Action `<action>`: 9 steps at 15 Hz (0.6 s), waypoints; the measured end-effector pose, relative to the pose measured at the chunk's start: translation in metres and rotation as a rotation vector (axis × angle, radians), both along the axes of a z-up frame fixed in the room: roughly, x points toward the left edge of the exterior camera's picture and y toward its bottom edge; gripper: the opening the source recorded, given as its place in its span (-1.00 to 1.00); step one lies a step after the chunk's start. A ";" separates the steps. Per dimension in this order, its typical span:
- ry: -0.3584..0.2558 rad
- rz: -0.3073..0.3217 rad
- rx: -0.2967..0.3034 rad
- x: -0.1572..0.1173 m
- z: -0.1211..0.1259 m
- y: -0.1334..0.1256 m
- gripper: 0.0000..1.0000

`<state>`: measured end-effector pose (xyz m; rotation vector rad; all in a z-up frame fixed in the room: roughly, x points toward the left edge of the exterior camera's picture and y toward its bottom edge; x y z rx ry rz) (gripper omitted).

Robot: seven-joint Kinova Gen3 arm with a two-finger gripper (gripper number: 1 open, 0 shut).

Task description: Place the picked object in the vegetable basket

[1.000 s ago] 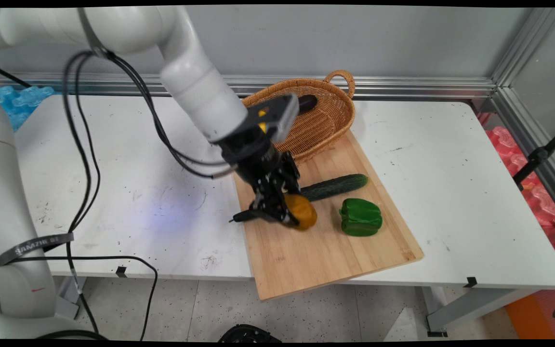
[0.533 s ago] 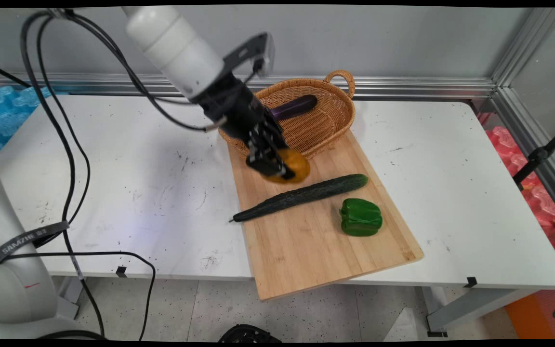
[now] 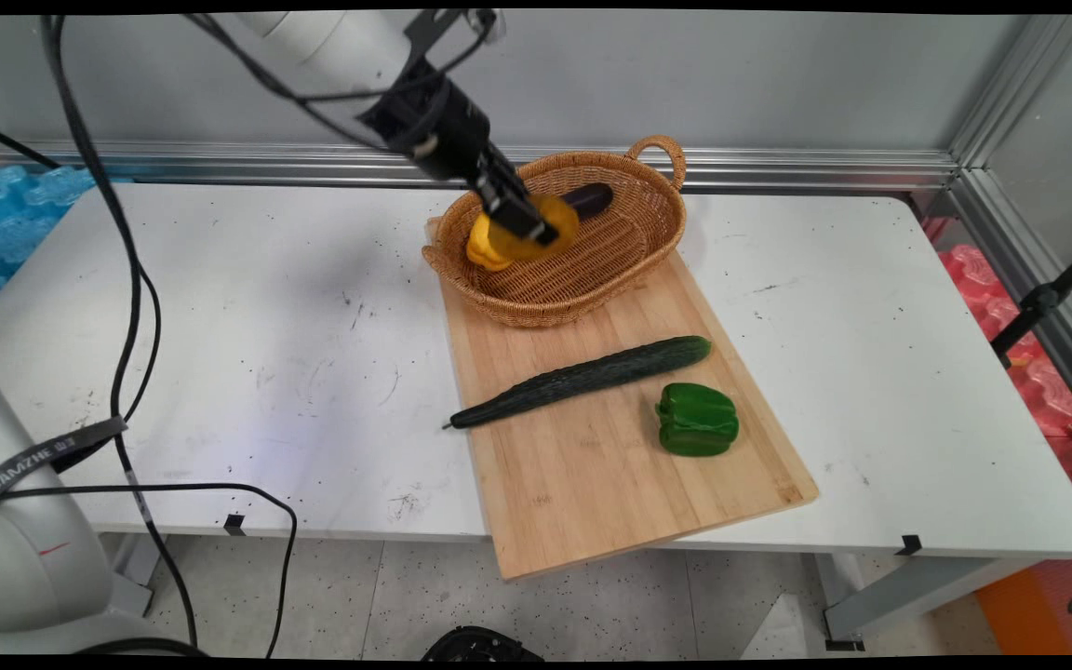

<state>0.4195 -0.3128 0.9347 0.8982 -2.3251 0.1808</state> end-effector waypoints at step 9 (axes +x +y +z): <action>0.020 0.232 -0.019 0.000 -0.015 -0.083 -1.00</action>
